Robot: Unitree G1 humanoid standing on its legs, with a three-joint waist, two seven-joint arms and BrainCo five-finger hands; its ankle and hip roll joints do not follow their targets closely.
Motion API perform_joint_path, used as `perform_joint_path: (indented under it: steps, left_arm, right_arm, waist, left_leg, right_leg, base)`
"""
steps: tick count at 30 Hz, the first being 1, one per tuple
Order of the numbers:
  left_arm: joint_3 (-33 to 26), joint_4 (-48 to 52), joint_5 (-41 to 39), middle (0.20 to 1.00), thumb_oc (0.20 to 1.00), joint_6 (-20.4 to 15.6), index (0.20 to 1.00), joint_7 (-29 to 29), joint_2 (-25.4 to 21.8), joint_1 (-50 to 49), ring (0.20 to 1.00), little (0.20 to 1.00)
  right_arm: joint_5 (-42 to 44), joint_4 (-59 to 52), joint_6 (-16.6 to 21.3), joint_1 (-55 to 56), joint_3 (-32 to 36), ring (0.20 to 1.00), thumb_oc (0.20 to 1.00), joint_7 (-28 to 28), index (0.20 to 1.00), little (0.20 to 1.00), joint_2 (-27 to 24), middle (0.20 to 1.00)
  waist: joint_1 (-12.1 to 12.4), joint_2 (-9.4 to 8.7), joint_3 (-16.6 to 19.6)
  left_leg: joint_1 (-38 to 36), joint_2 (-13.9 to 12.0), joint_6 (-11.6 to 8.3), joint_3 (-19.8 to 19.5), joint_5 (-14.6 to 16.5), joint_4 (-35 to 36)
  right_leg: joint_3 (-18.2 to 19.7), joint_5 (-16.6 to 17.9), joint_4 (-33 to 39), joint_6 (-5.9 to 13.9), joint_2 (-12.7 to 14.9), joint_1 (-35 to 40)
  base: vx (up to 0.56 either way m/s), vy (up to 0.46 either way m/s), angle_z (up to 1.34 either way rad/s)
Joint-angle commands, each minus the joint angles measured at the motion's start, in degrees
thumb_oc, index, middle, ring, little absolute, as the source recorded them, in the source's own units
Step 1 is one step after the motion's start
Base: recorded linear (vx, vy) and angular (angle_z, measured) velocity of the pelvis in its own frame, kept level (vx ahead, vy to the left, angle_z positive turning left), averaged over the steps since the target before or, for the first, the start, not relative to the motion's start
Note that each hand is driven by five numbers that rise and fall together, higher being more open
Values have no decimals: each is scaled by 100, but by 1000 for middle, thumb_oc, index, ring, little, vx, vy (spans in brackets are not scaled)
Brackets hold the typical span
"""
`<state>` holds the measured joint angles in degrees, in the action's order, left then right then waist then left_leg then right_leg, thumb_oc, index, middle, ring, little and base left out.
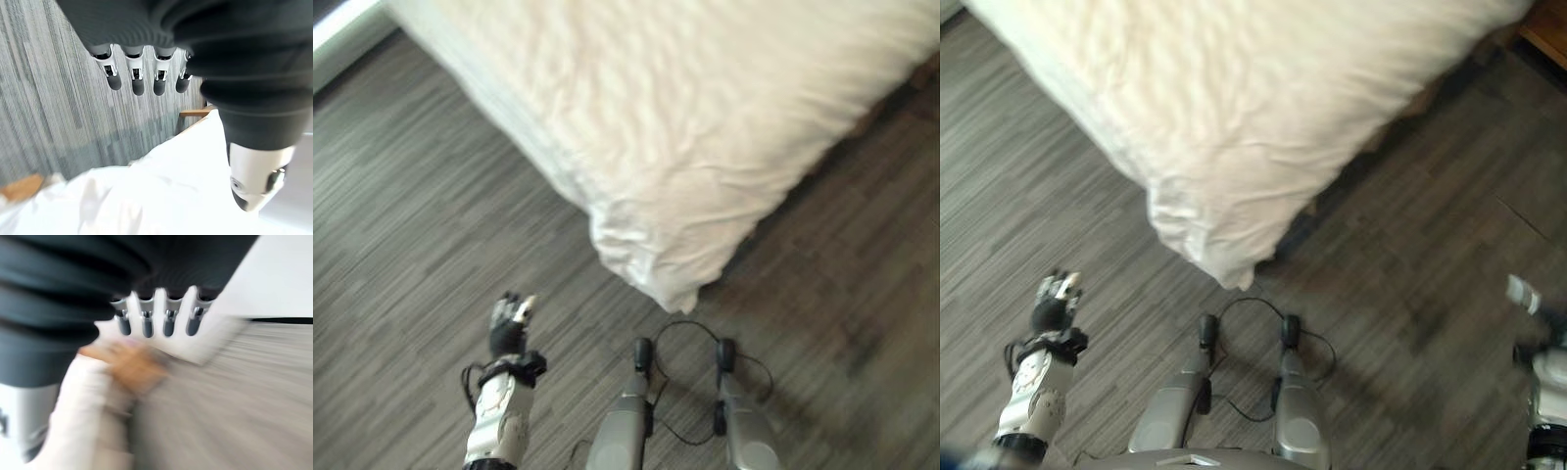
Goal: Making the bed.
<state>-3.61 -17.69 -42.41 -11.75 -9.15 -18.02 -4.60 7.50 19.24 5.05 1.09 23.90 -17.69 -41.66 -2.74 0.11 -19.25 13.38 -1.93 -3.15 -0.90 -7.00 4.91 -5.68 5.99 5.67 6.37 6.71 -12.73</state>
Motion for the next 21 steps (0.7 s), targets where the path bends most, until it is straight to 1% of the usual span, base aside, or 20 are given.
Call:
perform_joint_path:
  steps: [1, 2, 3, 4, 5, 6, 7, 8, 10, 11, 12, 14, 15, 16, 17, 18, 20, 21]
  left_arm:
    - [371, 151, -135, 1000, 1000, -263, 1000, -89, 99, 504, 1000, 1000]
    - [401, 222, -102, 1000, 1000, -213, 1000, -55, 69, 462, 1000, 1000]
    - [375, 258, -85, 1000, 1000, -175, 1000, -14, 45, 435, 1000, 1000]
    - [384, 271, -79, 1000, 1000, -164, 1000, 39, 43, 420, 1000, 1000]
    - [414, 281, -103, 1000, 1000, -181, 1000, 69, 52, 395, 1000, 1000]
    - [405, 281, -103, 1000, 1000, -180, 1000, 70, 52, 397, 1000, 1000]
    - [523, 371, -35, 1000, 1000, -180, 1000, 155, 23, 367, 1000, 1000]
    - [591, 402, 21, 1000, 1000, -168, 1000, 194, 0, 336, 1000, 1000]
    - [662, 351, -10, 1000, 1000, -154, 1000, 288, -19, 291, 1000, 1000]
    - [651, 351, -10, 1000, 1000, -154, 1000, 289, -18, 295, 1000, 1000]
    - [702, 283, -23, 1000, 1000, -154, 1000, 324, -53, 343, 1000, 1000]
    - [740, 225, -42, 1000, 1000, -175, 1000, 333, -91, 359, 1000, 1000]
    - [780, 203, -45, 1000, 1000, -177, 1000, 341, -93, 361, 1000, 1000]
    - [772, 202, -46, 1000, 1000, -178, 1000, 342, -92, 362, 1000, 1000]
    - [830, 95, -95, 1000, 1000, -191, 1000, 333, -45, 393, 1000, 1000]
    - [894, 7, -82, 1000, 1000, -198, 1000, 319, -40, 436, 1000, 1000]
    - [1001, -38, -106, 1000, 1000, -245, 1000, 299, -31, 508, 1000, 1000]
    - [1000, -38, -106, 1000, 1000, -245, 1000, 299, -31, 509, 1000, 1000]
  right_arm:
    - [267, 253, 321, -622, -718, 1000, 1000, -266, 1000, 1000, 466, 1000]
    - [282, -540, 487, -666, -1176, 1000, 1000, 207, 1000, 1000, 560, 1000]
    - [164, -1033, 495, -699, -1397, 1000, 1000, 475, 1000, 1000, 501, 1000]
    - [126, -1228, 540, -744, -1522, 1000, 1000, 583, 1000, 1000, 444, 1000]
    - [109, -1607, 628, -894, -1788, 1000, 1000, 770, 1000, 1000, 441, 1000]
    - [107, -1612, 623, -902, -1793, 1000, 1000, 770, 1000, 1000, 443, 1000]
    - [445, -2088, 788, -1304, -2537, 282, 282, 1380, 282, 282, 476, 282]
    - [468, -2181, 744, -1450, -2818, 200, 200, 1495, 200, 200, 470, 200]
    - [800, -2103, 683, -1935, -3564, 200, 200, 1892, 200, 200, 559, 200]
    - [802, -2090, 689, -1955, -3576, 200, 200, 1891, 200, 200, 560, 200]
    - [859, -2036, 588, -2597, -4438, 200, 200, 2184, 200, 200, 610, 200]
    - [1000, -1987, 509, -3133, -5134, 200, 200, 2450, 200, 200, 713, 200]
    - [1047, -1944, 488, -3325, -5318, 200, 200, 2454, 200, 200, 801, 200]
    - [1048, -1930, 494, -3341, -5329, 200, 200, 2453, 200, 200, 807, 200]
    - [1235, -1760, 415, -3670, -5693, 200, 200, 2528, 200, 200, 1151, 200]
    - [1217, -1674, 379, -3887, -5920, 200, 200, 2580, 200, 200, 1330, 200]
    - [1239, -1226, 331, -4212, -6160, 200, 200, 2514, 200, 200, 1645, 200]
    - [1239, -1224, 332, -4213, -6161, 200, 200, 2514, 200, 200, 1646, 200]
  waist:
    - [188, 151, 39]
    - [190, 110, 19]
    - [200, 78, 19]
    - [213, 47, 31]
    - [242, 36, 17]
    - [238, 30, 19]
    - [307, 20, -2]
    - [355, 26, -3]
    - [452, 47, -7]
    - [443, 43, -1]
    - [557, 81, -10]
    - [676, 111, -35]
    - [717, 120, -29]
    - [710, 119, -31]
    - [777, 136, -48]
    - [829, 144, -51]
    - [899, 151, -71]
    - [898, 150, -72]
  left_leg:
    - [127, 203, 245, 340, 35, -25]
    - [94, 176, 245, 424, 69, -38]
    - [109, 167, 244, 467, 36, -30]
    - [118, 161, 242, 494, 35, -31]
    - [95, 151, 239, 515, 62, -42]
    - [111, 153, 240, 519, 32, -33]
    - [139, 148, 229, 541, 12, -40]
    - [157, 147, 224, 540, -1, -43]
    - [160, 145, 215, 531, 7, -48]
    - [180, 147, 216, 532, -15, -42]
    - [206, 148, 198, 516, -42, -38]
    - [217, 147, 183, 503, -50, -40]
    - [250, 149, 179, 496, -75, -29]
    - [252, 148, 179, 496, -75, -30]
    - [274, 153, 176, 483, -85, -23]
    - [285, 153, 172, 482, -91, -23]
    - [320, 153, 166, 470, -110, -29]
    - [320, 153, 166, 469, -110, -29]
  right_leg:
    - [-126, -12, -770, 175, 165, -311]
    - [-37, 6, -739, 173, 140, -320]
    - [-3, 53, -712, 166, 126, -352]
    - [19, 72, -685, 162, 112, -365]
    - [34, 72, -672, 164, 109, -347]
    - [38, 100, -661, 162, 110, -364]
    - [47, 156, -599, 165, 99, -382]
    - [48, 169, -582, 165, 94, -392]
    - [36, 171, -551, 162, 89, -373]
    - [37, 191, -542, 160, 91, -391]
    - [9, 202, -530, 156, 92, -391]
    - [-15, 207, -501, 150, 93, -375]
    - [-21, 241, -470, 150, 97, -397]
    - [-22, 243, -468, 150, 96, -397]
    - [-41, 273, -434, 151, 101, -398]
    - [-46, 278, -425, 149, 103, -399]
    - [-70, 289, -411, 153, 110, -403]
    - [-70, 289, -411, 153, 110, -403]
  base:
    - [-16, 8, -13]
    - [-23, -2, -12]
    - [-21, -15, -29]
    - [-4, -29, -38]
    - [1, -21, -34]
    - [-18, -25, -17]
    - [-36, -22, -9]
    - [-27, -31, -11]
    - [-4, -10, -4]
    - [-18, -13, 4]
    - [-27, -11, 6]
    - [-20, -5, 4]
    - [0, 0, 0]
    - [-20, -5, 7]
    - [-14, 1, 8]
    - [-19, 1, 11]
    - [-15, 3, 18]
    - [-27, -6, 19]
